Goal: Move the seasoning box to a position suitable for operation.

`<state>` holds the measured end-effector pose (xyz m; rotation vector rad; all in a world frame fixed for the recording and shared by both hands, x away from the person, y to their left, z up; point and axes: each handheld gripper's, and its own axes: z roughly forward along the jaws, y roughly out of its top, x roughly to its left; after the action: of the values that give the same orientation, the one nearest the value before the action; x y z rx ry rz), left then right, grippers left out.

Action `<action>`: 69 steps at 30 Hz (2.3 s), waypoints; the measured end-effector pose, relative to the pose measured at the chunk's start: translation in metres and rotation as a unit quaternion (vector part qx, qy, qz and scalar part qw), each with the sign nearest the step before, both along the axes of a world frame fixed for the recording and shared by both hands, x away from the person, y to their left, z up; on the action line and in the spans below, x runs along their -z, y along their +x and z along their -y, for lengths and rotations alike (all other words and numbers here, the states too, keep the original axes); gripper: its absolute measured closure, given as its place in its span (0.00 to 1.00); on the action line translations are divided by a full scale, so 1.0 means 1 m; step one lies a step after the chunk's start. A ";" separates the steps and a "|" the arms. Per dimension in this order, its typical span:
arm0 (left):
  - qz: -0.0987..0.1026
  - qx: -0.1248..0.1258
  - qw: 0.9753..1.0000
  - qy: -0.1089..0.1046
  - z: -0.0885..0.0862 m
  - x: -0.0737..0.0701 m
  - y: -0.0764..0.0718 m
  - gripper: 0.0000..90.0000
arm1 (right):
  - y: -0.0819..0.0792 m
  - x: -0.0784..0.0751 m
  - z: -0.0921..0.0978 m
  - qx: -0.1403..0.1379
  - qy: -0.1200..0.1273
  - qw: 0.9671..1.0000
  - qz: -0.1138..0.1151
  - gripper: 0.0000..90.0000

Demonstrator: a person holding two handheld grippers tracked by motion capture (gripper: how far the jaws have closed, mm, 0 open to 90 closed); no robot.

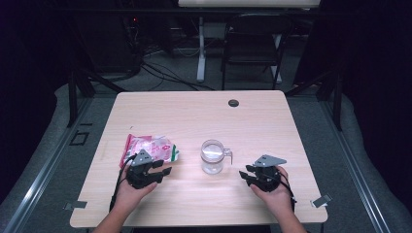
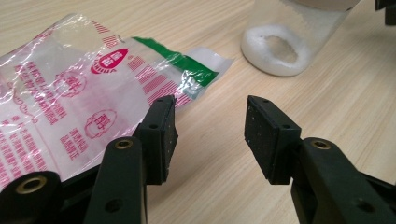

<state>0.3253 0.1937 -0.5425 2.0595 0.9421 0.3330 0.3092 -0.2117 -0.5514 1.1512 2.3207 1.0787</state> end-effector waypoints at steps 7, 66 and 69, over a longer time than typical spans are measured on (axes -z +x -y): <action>0.002 -0.028 0.999 -0.020 -0.009 0.000 -0.003 0.58 | 0.001 0.005 0.000 0.014 -0.025 1.000 0.002 0.66; 0.021 -0.154 0.987 -0.039 -0.071 0.001 -0.055 0.54 | 0.061 0.011 -0.053 0.002 -0.033 0.999 -0.003 0.85; 0.019 -0.152 0.987 -0.039 -0.070 0.001 -0.054 0.54 | 0.060 0.011 -0.053 -0.002 -0.035 0.999 -0.003 0.85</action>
<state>0.2712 0.2641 -0.5433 1.8308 1.2282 0.4865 0.3688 -0.1589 -0.5624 1.1257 2.3461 0.9890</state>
